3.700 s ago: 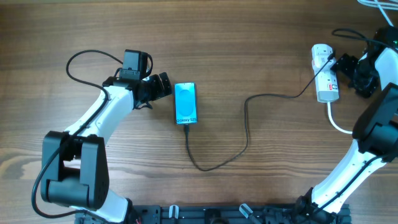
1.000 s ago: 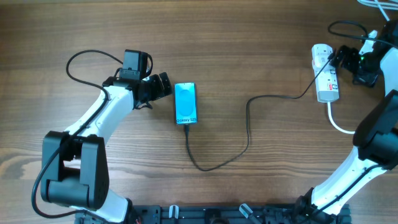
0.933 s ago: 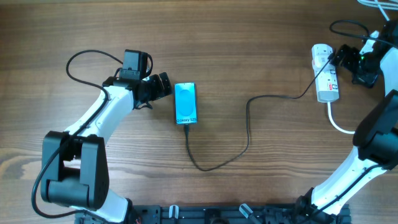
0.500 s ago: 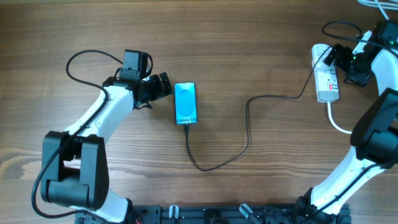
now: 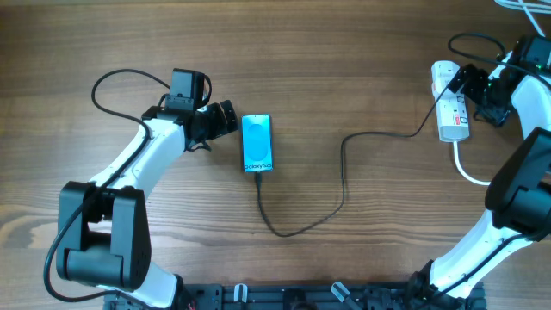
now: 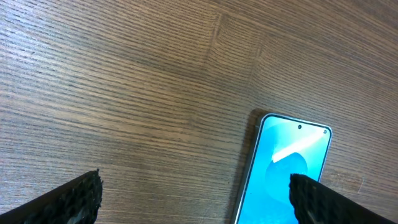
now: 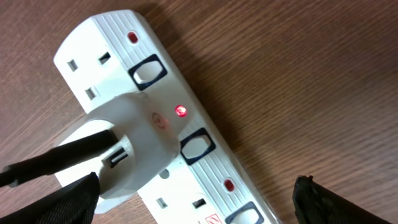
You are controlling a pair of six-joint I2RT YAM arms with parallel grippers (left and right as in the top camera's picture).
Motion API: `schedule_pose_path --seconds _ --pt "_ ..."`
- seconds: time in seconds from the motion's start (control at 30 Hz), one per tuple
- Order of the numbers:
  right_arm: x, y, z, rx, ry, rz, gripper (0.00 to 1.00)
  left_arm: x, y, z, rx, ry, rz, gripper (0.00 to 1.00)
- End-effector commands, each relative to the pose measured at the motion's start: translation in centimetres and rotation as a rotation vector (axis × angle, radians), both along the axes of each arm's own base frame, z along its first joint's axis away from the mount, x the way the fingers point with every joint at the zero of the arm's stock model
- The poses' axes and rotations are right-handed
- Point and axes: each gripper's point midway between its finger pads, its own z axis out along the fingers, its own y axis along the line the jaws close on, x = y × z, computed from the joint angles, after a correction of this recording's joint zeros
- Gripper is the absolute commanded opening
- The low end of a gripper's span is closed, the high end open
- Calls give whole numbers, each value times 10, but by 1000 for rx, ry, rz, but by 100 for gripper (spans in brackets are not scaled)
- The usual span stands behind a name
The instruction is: Plug charger to phone and switch on socket
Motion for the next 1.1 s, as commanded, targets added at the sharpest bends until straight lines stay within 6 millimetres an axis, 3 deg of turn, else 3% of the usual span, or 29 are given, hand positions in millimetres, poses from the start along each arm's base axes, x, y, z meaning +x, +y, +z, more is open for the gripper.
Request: schedule_pose_path --seconds 0.0,0.37,0.77,0.83,1.07 --pt "2 -11 24 -82 -24 4 100 5 1 8 3 -25 3 100" --pt "1 -13 24 -98 -29 3 100 4 1 8 3 -25 3 100" --pt "-12 -8 -8 -91 -3 -4 100 5 1 8 3 -25 3 100" --pt "-11 -9 -4 -92 -5 -3 100 4 1 8 3 -25 3 100" --pt "-7 -28 48 -182 -27 89 100 5 1 8 3 -25 3 100"
